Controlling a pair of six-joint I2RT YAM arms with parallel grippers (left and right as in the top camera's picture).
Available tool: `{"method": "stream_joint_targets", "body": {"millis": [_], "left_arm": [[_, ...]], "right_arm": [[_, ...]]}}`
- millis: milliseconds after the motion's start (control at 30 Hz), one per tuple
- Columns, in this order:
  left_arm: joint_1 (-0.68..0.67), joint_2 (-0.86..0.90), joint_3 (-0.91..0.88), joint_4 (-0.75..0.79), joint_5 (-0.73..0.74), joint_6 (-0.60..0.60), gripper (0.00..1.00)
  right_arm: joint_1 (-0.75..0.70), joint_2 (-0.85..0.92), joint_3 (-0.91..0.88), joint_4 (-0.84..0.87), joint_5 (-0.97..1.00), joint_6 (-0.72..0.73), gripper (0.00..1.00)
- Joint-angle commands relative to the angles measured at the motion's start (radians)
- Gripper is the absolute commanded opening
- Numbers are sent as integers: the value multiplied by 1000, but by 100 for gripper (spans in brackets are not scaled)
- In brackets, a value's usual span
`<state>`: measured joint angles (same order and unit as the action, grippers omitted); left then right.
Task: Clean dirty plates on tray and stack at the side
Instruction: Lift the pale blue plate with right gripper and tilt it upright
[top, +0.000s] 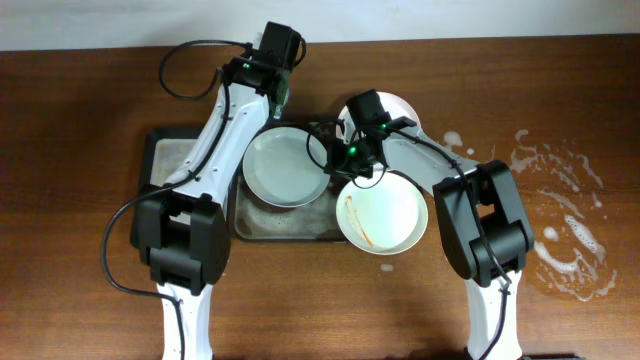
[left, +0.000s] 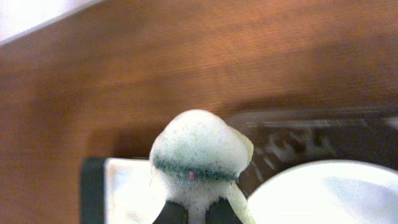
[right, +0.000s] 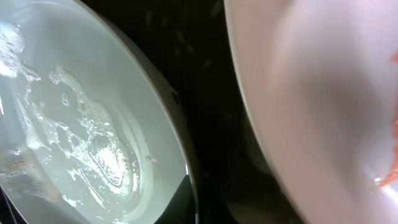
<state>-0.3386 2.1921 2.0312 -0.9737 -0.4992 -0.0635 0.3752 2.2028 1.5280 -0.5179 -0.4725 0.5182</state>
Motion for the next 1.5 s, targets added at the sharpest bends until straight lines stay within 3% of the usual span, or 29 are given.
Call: {"method": "stream_joint_targets", "body": {"millis": [0, 67, 233, 333, 500, 600, 733, 967, 1067, 1133, 1333, 1467], "left_arm": [[32, -3, 14, -39, 174, -48, 1], [58, -2, 14, -58, 328, -56, 1], [64, 4, 13, -98, 393, -56, 1], [64, 9, 13, -114, 406, -56, 1], [64, 63, 12, -117, 531, -62, 1], [69, 86, 12, -106, 597, -74, 1], [91, 86, 12, -92, 597, -74, 1], [131, 86, 12, -110, 616, -78, 1], [131, 86, 12, -139, 616, -79, 1], [131, 86, 12, -150, 616, -79, 1], [132, 86, 12, -166, 616, -81, 1], [132, 86, 12, -165, 615, -81, 1]], "right_arm": [[-24, -150, 3, -24, 61, -58, 4], [-22, -330, 3, -143, 241, -103, 4], [-21, -591, 3, -378, 685, -183, 4], [-15, -600, 3, -429, 797, -190, 4], [286, -586, 2, -364, 1450, -198, 4], [405, -510, 2, -272, 1561, -347, 4], [488, -434, 2, -224, 1802, -346, 4], [503, -433, 2, -136, 1859, -342, 4], [502, -433, 2, -109, 2000, -357, 4], [503, -433, 2, -6, 2000, -521, 4], [544, -433, 2, 567, 2004, -1173, 4], [573, -433, 2, 594, 2033, -1221, 4]]}}
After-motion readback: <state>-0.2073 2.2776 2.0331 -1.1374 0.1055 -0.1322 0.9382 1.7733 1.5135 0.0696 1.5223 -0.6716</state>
